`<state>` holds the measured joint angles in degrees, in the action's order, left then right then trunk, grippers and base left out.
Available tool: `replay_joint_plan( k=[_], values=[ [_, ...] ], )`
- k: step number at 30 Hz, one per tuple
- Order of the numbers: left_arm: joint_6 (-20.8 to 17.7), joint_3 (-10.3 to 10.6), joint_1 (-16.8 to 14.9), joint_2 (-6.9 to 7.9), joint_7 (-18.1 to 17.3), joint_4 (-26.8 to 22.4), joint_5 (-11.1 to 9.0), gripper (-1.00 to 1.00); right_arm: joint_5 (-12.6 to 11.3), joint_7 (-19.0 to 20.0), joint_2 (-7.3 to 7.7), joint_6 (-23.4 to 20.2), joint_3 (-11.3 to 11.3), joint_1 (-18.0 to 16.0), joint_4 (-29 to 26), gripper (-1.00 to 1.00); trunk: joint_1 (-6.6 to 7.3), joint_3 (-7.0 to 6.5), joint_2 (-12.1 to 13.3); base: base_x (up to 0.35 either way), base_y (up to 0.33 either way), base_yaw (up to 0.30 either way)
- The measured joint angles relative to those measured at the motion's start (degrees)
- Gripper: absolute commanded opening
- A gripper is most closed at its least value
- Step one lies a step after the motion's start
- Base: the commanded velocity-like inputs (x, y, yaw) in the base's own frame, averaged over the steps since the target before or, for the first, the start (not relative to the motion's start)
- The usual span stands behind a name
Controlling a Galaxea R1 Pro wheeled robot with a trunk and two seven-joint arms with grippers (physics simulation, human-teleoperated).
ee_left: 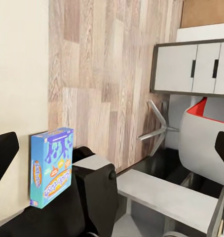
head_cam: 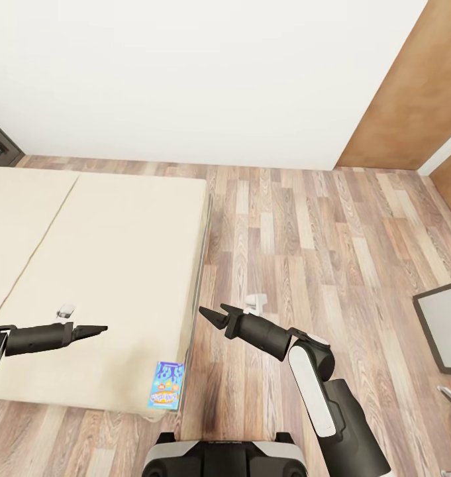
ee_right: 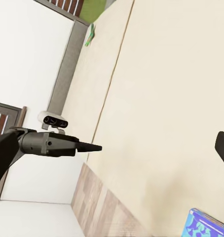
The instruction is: Put all the toys in the child's room - the three board games (two on the bed and one on the table), the two jigsaw puzzles on the table, and the tennis ball on the table - inside the toy box on the table in the child's room.
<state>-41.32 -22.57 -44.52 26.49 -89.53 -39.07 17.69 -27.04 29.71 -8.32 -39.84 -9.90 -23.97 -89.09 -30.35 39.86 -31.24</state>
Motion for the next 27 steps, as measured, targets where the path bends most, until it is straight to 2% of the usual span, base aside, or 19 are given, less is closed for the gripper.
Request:
replay_joint_plan(
  k=[27],
  values=[
    [-0.1, -0.1, 0.0, -0.03, 0.0, 0.0, 0.1, 1.0, 0.0, 0.0, 0.0, 0.0, 0.0, 0.0, 0.0, 1.0, 0.0, -2.57, 0.0, 0.0, 0.0, 0.0]
  ],
)
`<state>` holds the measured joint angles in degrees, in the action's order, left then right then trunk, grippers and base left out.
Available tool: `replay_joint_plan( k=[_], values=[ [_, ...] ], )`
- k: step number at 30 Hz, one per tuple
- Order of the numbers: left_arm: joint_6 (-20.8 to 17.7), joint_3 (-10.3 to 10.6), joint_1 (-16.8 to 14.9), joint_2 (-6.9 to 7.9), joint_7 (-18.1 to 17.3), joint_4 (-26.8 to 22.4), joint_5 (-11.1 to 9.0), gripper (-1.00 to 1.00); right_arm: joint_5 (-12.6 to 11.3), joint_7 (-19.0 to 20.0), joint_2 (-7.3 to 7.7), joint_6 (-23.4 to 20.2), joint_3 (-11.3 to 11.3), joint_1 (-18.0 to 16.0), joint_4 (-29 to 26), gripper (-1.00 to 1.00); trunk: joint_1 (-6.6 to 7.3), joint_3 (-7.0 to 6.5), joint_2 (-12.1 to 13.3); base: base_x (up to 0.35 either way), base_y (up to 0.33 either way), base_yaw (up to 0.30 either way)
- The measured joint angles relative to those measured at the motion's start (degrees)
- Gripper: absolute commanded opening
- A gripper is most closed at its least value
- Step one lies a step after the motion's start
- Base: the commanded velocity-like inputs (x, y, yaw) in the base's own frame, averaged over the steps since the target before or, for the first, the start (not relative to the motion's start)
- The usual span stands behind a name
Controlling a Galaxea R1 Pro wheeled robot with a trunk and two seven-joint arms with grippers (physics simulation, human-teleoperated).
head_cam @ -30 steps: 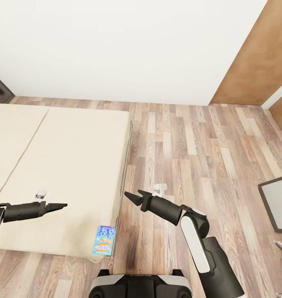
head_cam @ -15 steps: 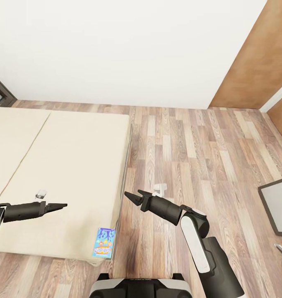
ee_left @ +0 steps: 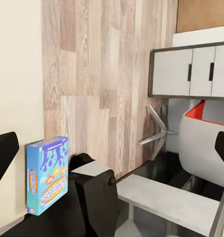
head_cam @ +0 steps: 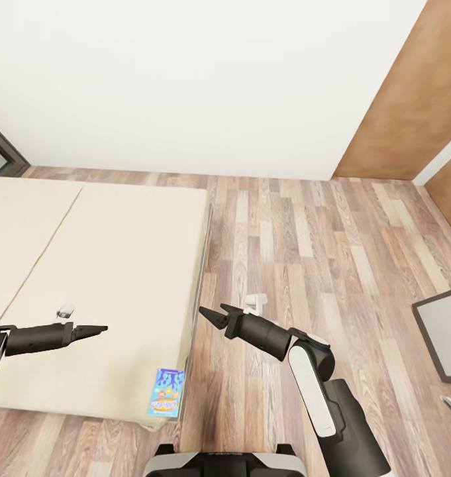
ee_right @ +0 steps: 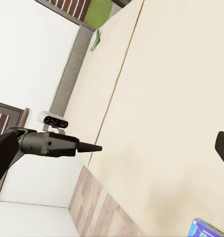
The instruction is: Put all the toys in the child's room - the three board games (two on the bed and one on the table), the two jigsaw puzzles on the table, and the tennis ball on the table - inside the toy box on the table in the child's room.
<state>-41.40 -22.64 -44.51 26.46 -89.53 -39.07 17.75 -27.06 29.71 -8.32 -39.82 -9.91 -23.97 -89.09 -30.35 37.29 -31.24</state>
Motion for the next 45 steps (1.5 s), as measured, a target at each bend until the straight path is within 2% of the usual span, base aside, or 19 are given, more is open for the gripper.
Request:
replay_joint_plan(
  k=[45],
  values=[
    [-0.1, 0.1, 0.0, -0.06, 0.0, 0.0, 0.0, 1.0, 0.1, 0.0, 0.0, 0.1, 0.0, 0.0, 0.0, 1.0, 0.0, -4.29, 0.0, 0.0, 0.0, 0.0]
  ],
)
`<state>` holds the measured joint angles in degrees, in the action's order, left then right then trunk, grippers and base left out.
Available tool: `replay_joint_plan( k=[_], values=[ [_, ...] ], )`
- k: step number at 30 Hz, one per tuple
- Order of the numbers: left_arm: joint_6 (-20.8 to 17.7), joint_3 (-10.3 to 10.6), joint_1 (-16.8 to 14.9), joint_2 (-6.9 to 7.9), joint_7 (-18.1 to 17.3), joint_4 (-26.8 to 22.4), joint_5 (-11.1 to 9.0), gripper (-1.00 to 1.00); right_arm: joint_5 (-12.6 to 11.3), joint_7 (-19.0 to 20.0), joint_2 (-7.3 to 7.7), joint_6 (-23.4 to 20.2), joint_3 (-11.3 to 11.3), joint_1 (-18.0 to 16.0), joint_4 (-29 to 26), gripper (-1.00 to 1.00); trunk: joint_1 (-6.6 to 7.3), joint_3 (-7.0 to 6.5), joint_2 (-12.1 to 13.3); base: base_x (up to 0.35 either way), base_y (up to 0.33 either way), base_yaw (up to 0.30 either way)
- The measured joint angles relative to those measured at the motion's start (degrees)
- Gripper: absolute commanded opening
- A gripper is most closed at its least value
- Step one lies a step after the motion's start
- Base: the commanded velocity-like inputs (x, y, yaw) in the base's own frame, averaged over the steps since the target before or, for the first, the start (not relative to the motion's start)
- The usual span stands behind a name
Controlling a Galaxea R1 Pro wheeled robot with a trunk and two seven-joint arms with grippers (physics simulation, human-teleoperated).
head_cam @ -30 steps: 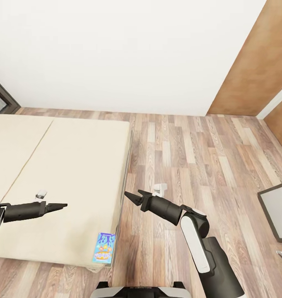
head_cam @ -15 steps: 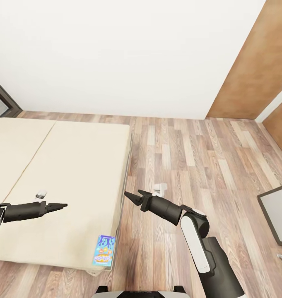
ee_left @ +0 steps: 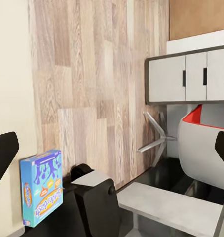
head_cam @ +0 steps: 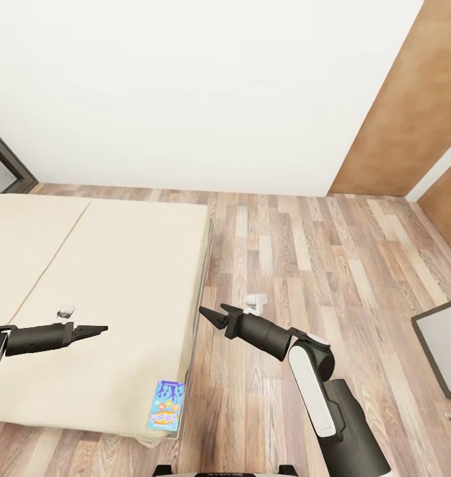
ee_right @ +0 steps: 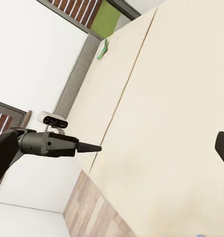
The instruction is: Put all the toys in the child's room - the three board games (two on the bed and one on the table), the two jigsaw puzzles on the table, and the tennis ball on the table - inside the toy box on the table in the child's room.
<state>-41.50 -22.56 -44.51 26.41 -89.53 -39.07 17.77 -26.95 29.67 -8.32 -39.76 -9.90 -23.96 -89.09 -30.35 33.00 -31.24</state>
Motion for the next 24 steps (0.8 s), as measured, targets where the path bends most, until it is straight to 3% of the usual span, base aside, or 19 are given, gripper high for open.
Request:
replay_joint_plan(
  k=[24],
  values=[
    [0.0, 0.0, 0.0, 0.0, 0.0, 0.0, 0.1, 1.0, 0.2, 0.0, 0.0, 0.0, 0.0, 0.0, 0.0, 1.0, 0.0, -2.29, 0.0, 0.0, 0.0, 0.0]
  ],
)
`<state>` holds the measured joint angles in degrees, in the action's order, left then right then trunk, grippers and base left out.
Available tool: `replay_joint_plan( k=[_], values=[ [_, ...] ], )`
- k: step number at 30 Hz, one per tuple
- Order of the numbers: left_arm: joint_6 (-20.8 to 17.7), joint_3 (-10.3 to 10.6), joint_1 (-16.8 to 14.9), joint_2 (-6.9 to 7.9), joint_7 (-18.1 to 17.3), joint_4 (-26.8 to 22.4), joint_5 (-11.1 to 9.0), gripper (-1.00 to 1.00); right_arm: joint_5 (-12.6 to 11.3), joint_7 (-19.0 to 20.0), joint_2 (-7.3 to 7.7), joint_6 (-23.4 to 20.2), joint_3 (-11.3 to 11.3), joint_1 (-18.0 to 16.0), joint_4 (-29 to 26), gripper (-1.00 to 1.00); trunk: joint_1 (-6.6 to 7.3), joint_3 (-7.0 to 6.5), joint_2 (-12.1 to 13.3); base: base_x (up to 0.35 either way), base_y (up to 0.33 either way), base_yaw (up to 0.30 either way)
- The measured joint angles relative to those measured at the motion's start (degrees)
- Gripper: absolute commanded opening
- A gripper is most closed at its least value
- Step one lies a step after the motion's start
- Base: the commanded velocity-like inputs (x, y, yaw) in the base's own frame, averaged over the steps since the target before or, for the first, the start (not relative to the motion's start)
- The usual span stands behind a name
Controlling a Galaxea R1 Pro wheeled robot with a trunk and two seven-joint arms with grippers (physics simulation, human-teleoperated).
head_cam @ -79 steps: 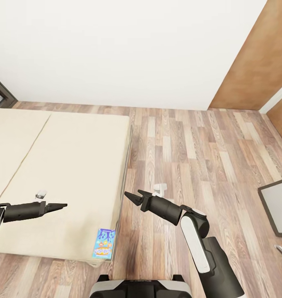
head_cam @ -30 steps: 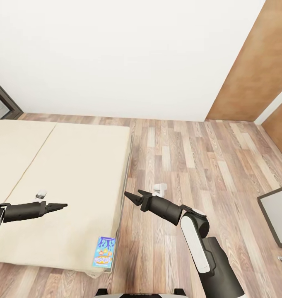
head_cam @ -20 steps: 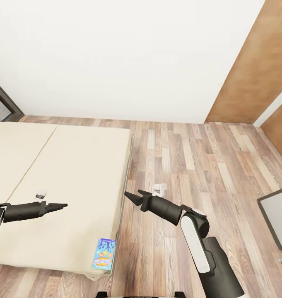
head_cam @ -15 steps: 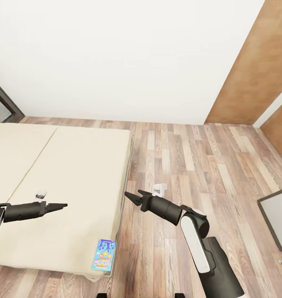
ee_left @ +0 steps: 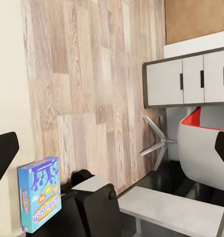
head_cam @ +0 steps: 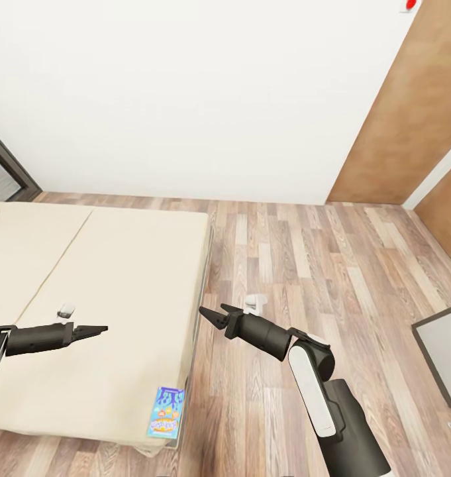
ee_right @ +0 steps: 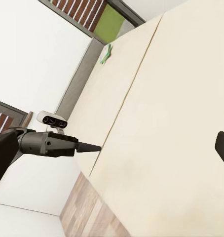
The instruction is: Put all the toys in the child's room - the three board games (two on the bed and one on the table), the two jigsaw puzzles on the table, and the tennis ball on the table - inside the toy box on the table in the child's room.
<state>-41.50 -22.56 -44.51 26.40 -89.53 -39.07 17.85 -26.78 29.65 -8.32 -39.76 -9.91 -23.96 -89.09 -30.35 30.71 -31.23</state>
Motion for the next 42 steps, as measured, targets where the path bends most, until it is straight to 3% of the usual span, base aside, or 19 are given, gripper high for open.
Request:
replay_joint_plan(
  k=[42],
  values=[
    [0.0, 0.1, 0.0, -0.08, 0.0, 0.0, 0.1, 1.0, 0.1, -0.1, 0.0, 0.0, 0.0, 0.0, 0.0, 1.0, 0.0, -4.0, 0.0, 0.0, 0.0, 0.0]
  ],
)
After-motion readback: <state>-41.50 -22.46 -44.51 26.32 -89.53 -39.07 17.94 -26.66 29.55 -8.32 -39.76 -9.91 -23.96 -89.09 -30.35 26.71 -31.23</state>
